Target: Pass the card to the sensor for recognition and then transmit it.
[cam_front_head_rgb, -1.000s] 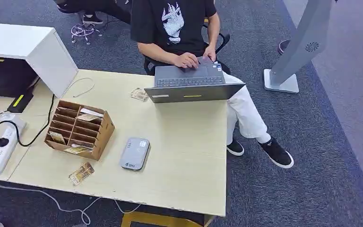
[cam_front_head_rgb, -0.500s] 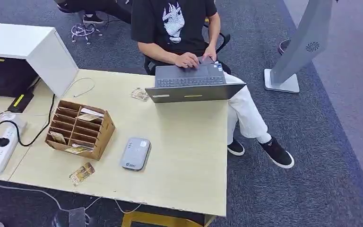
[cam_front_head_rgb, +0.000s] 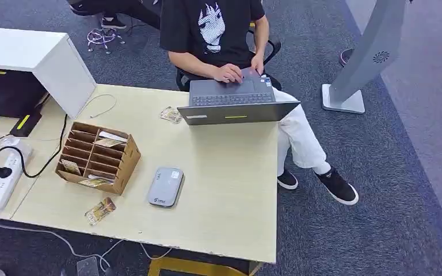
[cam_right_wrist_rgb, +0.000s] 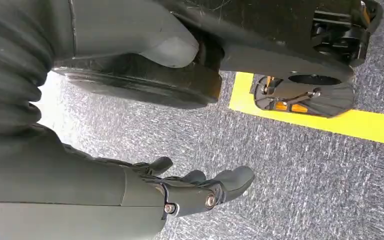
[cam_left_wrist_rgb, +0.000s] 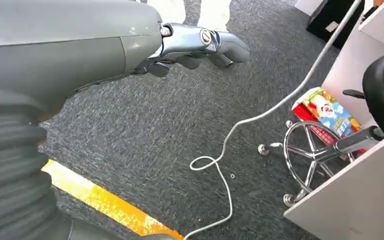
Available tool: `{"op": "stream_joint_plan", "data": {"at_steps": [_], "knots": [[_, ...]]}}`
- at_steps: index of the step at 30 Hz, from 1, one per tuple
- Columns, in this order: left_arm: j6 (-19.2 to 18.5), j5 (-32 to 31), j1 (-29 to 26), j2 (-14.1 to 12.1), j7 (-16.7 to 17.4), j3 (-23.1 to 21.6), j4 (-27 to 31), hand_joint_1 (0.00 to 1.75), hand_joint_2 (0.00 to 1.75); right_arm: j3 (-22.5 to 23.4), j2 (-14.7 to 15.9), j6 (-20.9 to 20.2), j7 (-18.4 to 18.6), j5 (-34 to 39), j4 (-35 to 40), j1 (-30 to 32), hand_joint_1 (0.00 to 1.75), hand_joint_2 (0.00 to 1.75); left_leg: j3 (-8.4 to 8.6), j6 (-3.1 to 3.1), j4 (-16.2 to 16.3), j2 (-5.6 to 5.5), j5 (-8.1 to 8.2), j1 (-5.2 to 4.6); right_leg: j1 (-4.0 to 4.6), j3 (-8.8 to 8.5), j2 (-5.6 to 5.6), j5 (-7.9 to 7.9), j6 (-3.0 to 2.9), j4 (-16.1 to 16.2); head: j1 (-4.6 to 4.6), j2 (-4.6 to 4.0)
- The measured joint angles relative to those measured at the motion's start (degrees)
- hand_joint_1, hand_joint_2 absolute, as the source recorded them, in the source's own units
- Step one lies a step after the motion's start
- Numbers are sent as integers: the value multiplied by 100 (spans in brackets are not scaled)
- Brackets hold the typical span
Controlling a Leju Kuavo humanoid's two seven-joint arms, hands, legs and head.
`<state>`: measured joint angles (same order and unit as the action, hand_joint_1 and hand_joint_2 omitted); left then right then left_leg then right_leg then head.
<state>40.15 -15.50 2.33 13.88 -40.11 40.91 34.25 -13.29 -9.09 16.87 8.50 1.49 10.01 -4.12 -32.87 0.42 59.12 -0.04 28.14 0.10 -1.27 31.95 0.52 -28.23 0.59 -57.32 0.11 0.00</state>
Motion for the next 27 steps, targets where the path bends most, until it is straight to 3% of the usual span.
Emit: {"op": "stream_joint_plan", "data": {"at_steps": [16, 17, 19, 21, 24, 27], "knots": [[-53, -187, -93, 205, 0, 94, 572, 0, 175, 59, 0, 2, 11, -11, 0, 1, 0, 175, 0, 0, 0, 0, 0, 0, 1, -1, 0, 0, 0, 0, 0, 0], [-46, -36, -174, 205, 0, 83, 745, 0, 175, 66, 0, 2, -2, -9, 0, 2, 0, 175, 1, 0, 0, 2, 0, 2, 2, 1, 2, 0, 0, 0, 0, 0], [-13, 276, -567, 269, -11, -215, 2114, 0, 175, 96, -7, 9, -39, 9, 0, 24, 0, 175, 0, -13, 4, 19, 8, 18, 18, 7, 20, 2, -4, 3, 11, 0], [9, 293, -718, 284, -20, -476, 2964, 0, 175, 118, -7, 15, -50, 2, 0, 20, 0, 175, 1, -5, 1, -13, 4, 8, 2, -3, -7, -9, 6, 2, -22, 0], [9, 302, -987, 302, -20, -806, 3990, 0, 175, 149, -17, 18, -50, -11, 0, 23, 0, 175, 1, -6, 1, -17, 4, 9, 10, -7, -13, -10, -2, 2, -7, 0], [9, 371, -1125, 312, -20, -1033, 4593, 0, 175, 157, -22, 22, -28, -15, 0, 21, 0, 175, 1, -6, 1, -17, 4, 9, 10, -9, -14, -10, -2, 2, -4, 0]]}}
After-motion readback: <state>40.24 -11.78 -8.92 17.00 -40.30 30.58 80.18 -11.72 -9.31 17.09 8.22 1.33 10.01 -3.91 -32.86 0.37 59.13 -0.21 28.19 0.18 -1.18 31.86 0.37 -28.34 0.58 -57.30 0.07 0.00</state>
